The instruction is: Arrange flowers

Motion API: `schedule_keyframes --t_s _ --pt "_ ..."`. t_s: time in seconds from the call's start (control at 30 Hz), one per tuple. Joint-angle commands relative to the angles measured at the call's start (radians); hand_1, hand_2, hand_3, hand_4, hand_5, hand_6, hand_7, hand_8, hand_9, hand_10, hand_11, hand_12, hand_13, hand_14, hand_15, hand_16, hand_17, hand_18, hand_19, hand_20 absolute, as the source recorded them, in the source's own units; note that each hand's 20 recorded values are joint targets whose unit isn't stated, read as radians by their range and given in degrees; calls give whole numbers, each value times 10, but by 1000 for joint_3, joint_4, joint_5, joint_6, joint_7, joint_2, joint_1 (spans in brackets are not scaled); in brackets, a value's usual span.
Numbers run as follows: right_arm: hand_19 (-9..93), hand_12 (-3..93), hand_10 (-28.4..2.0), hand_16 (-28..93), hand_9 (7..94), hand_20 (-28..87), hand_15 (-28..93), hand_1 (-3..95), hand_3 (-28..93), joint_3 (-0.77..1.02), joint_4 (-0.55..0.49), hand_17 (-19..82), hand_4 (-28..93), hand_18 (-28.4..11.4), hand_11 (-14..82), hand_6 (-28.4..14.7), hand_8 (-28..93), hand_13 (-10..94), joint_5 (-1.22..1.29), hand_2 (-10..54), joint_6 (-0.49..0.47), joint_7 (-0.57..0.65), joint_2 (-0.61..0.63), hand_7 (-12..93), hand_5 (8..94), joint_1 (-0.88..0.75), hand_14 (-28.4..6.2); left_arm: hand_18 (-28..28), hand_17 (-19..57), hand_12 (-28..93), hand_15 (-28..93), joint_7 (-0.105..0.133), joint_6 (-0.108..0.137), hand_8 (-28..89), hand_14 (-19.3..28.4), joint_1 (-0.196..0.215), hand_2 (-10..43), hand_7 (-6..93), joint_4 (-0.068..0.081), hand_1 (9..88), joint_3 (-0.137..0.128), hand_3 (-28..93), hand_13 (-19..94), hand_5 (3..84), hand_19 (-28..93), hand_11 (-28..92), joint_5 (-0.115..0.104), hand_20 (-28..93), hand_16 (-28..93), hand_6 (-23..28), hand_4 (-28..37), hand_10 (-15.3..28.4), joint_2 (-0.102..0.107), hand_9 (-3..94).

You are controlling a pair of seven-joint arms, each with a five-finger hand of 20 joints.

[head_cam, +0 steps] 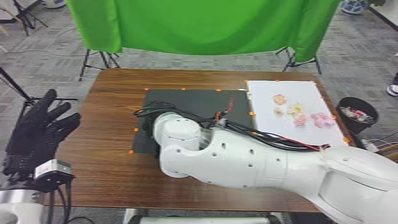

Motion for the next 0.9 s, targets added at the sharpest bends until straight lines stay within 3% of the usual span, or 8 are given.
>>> schedule_keyframes --t_s 0.03,0.23,0.27,0.43,0.57,0.6,0.7,0.9 --pt "932 171 -141 154 802 109 561 431 743 18 -12 549 -243 -134 256 -49 -103 810 -5 -95 -26 23 -8 175 621 -1 -77 284 -61 115 564 -31 -11 -72 278 7 73 73 -4 304 -5 629 197 299 577 223 13 -73 -122 67 -195 180 -19 250" --pt "932 169 -147 152 797 94 558 415 741 42 -38 554 -235 -134 252 -54 -99 809 -18 -95 -59 10 15 164 604 -1 -80 284 -61 114 564 -102 -21 -72 278 51 73 74 -25 305 -47 627 197 299 577 223 55 -72 -122 67 -195 180 -88 251" --pt "932 168 -149 152 795 92 557 414 741 11 -46 555 -234 -133 251 -55 -99 809 1 -95 -39 11 26 163 602 42 -80 284 -61 114 564 -73 -15 -72 278 67 73 74 -26 305 -51 627 197 299 577 223 38 -73 -122 67 -195 180 -73 251" --pt "932 166 -155 150 792 84 555 408 737 36 -92 556 -228 -134 245 -60 -96 809 20 -95 -71 -7 53 154 591 75 -82 284 -61 116 565 -37 3 -72 278 129 73 73 -40 304 -69 628 196 299 576 223 21 -73 -122 67 -195 180 -81 251" --pt "932 165 -163 149 787 79 553 385 738 68 -150 557 -224 -134 241 -66 -94 808 33 -85 -69 -27 93 143 576 90 -83 284 -60 115 564 13 24 -72 278 170 73 73 -46 304 -66 628 197 299 576 223 -11 -72 -122 67 -195 180 -61 251" --pt "932 165 -165 148 783 77 552 380 739 79 -166 557 -223 -135 239 -68 -93 805 40 -79 -57 -33 111 141 574 92 -88 284 -61 115 565 -3 18 -72 279 162 73 73 -44 304 -66 628 197 299 576 222 0 -72 -122 67 -195 180 -70 251" --pt "932 164 -172 148 767 69 555 353 740 121 -226 546 -221 -146 233 -72 -90 793 56 -45 -51 -63 184 135 568 97 -99 284 -61 114 565 18 20 -72 278 168 73 73 -45 303 -56 628 197 299 576 222 -10 -72 -123 67 -196 181 -62 251" --pt "932 156 -185 139 727 41 564 341 744 261 -336 506 -216 -164 206 -74 -87 754 60 -13 -31 -69 375 131 564 9 -117 284 -60 115 564 -28 0 -72 278 153 73 74 -46 302 -41 627 197 299 576 223 22 -71 -122 67 -197 180 -91 250"
